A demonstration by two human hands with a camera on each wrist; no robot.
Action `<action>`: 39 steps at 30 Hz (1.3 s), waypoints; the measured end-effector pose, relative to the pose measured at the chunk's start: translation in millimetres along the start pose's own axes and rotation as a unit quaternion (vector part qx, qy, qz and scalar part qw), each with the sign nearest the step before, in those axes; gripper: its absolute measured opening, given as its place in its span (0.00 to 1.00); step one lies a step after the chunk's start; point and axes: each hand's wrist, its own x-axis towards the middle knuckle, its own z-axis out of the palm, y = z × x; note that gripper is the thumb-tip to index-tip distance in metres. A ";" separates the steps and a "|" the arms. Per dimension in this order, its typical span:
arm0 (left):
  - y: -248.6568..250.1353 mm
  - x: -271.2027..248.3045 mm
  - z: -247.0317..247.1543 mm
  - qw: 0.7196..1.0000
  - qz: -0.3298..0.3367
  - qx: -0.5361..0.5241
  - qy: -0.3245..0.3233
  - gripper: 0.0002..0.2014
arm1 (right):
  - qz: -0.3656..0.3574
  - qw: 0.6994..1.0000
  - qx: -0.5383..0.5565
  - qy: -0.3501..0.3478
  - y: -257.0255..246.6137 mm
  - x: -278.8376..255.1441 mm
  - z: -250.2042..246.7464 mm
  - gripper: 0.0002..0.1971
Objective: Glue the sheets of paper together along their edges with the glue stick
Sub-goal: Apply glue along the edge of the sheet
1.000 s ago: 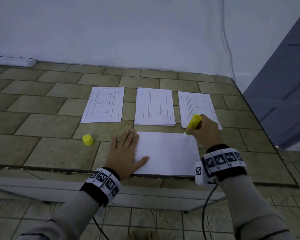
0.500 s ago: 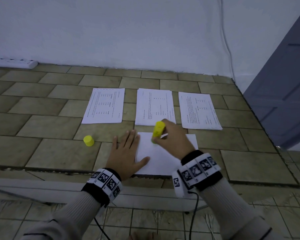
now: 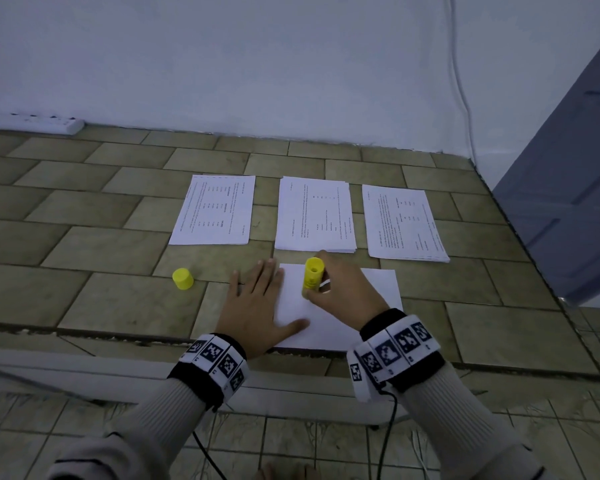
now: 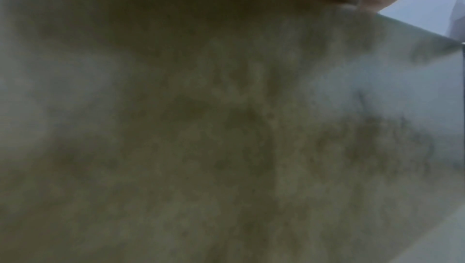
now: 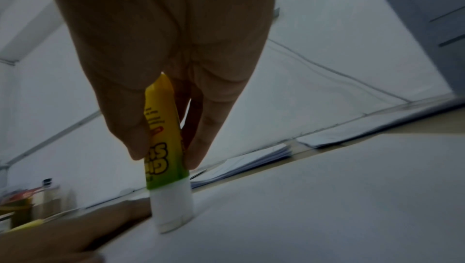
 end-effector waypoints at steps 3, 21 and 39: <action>-0.6 0.5 1.2 1.000 -0.003 0.009 -0.002 0.61 | 0.003 1.000 0.017 0.020 15.0 -14.6 -18.3 0.07; -2.1 2.3 4.2 1.000 0.002 -0.013 0.018 0.43 | 0.016 0.997 0.029 0.067 38.6 -47.9 -42.8 0.07; -6.9 2.6 5.2 0.999 0.028 -0.026 0.003 0.46 | -0.097 0.991 0.049 -0.071 -10.5 -41.2 10.0 0.12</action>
